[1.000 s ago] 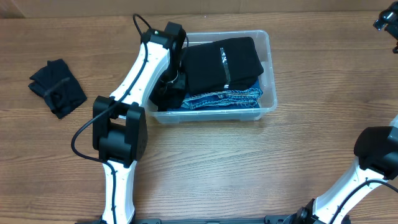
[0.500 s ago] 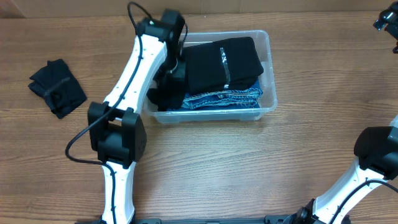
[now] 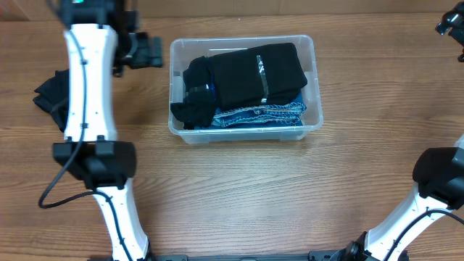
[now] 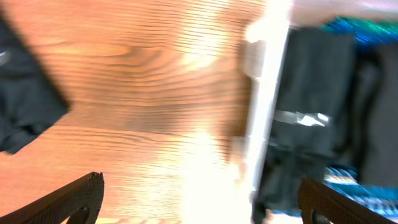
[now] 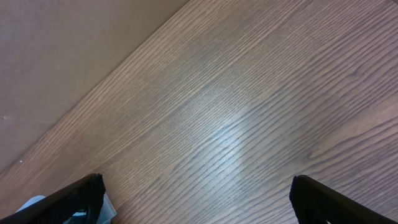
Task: Pack container
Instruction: 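Move the left gripper back to the remaining black cloth and grasp it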
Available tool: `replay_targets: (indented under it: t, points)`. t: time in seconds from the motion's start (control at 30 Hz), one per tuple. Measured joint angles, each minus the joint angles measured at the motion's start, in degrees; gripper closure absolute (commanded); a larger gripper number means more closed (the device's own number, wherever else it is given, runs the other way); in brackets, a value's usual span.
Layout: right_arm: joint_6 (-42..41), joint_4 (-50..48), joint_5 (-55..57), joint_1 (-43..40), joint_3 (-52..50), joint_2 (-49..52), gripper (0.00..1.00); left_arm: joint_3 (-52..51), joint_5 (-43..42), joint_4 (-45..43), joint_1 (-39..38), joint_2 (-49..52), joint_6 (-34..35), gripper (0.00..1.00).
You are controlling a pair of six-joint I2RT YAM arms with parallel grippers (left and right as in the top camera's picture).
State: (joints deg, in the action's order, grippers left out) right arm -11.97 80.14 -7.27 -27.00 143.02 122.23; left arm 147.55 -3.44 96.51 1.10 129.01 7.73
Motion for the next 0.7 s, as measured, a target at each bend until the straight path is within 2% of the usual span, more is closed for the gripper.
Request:
replay_targets:
  t: [0.17,0.33,0.5,0.7]
  points:
    - [0.0,0.0,0.0,0.0,0.0,0.0,0.0,-0.4,-0.9,0.0,7.5,0.0,-0.1,0.0]
    - [0.0,0.0,0.0,0.0,0.0,0.0,0.0,-7.0,-1.0,-1.6,15.8,0.0,0.0,0.0]
    - [0.0,0.0,0.0,0.0,0.0,0.0,0.0,-12.9,-0.9,-8.1,25.9,0.0,0.4,0.0]
    - [0.0,0.0,0.0,0.0,0.0,0.0,0.0,-23.7,-0.6,-19.6,28.4,-0.1,1.1,0.0]
